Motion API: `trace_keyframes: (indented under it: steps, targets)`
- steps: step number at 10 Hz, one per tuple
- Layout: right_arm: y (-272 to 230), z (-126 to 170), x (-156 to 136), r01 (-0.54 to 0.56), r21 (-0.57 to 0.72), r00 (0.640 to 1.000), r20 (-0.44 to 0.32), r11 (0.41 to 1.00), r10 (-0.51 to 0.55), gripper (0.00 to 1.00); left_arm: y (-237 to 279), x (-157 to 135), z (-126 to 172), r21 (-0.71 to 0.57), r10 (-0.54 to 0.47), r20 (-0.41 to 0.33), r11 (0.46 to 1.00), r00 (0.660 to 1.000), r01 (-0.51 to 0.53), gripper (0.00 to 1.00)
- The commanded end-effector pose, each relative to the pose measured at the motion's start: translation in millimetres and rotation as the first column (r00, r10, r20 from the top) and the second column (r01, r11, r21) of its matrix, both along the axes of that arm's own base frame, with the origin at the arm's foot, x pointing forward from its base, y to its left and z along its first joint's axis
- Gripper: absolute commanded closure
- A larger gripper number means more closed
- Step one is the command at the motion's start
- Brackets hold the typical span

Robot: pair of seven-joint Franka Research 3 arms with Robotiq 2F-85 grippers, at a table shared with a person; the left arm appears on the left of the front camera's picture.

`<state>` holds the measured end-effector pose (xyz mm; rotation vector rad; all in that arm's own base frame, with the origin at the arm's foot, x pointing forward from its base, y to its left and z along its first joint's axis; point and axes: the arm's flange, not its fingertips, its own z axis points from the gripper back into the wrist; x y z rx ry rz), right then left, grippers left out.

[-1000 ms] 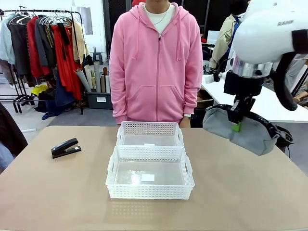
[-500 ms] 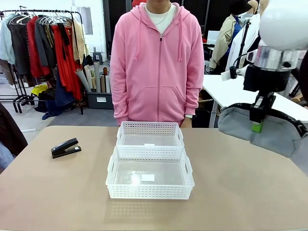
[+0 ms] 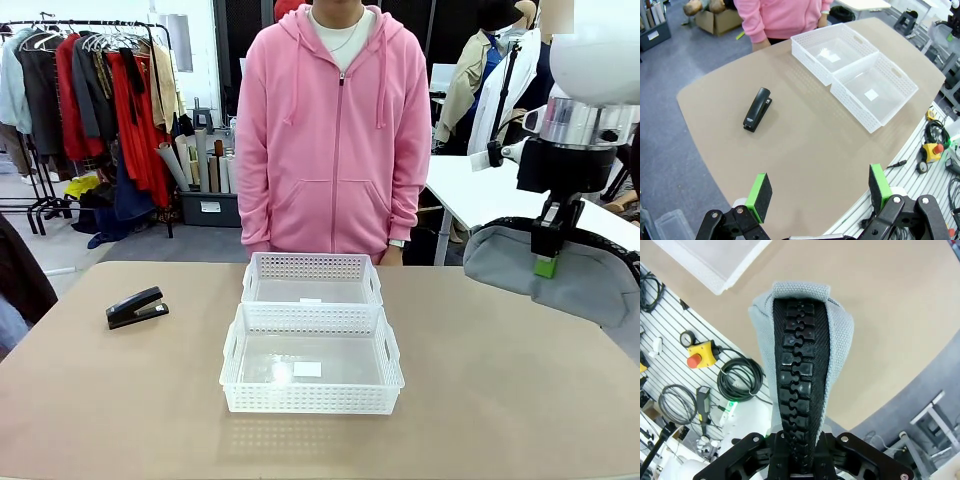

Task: Distribute items into two baskets.
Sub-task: Move the picked Pencil pouch towards the Organizing basket indicated by the person, stopping as directed.

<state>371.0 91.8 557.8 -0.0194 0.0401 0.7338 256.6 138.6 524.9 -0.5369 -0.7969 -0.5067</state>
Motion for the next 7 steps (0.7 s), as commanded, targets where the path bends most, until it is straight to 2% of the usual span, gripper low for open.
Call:
trace_keyframes:
  steps: [1,7]
  targets:
    - [1.1,2.6,-1.5,0.001,0.014,1.000,0.005,1.000,-0.001,1.00,-0.3,-0.1,0.7,-0.006,-0.003,0.006,1.000,1.000,0.003,0.00]
    - [1.1,2.6,-1.5,0.001,0.014,1.000,0.005,1.000,-0.001,1.00,-0.3,-0.1,0.7,-0.006,-0.003,0.006,1.000,1.000,0.003,0.00]
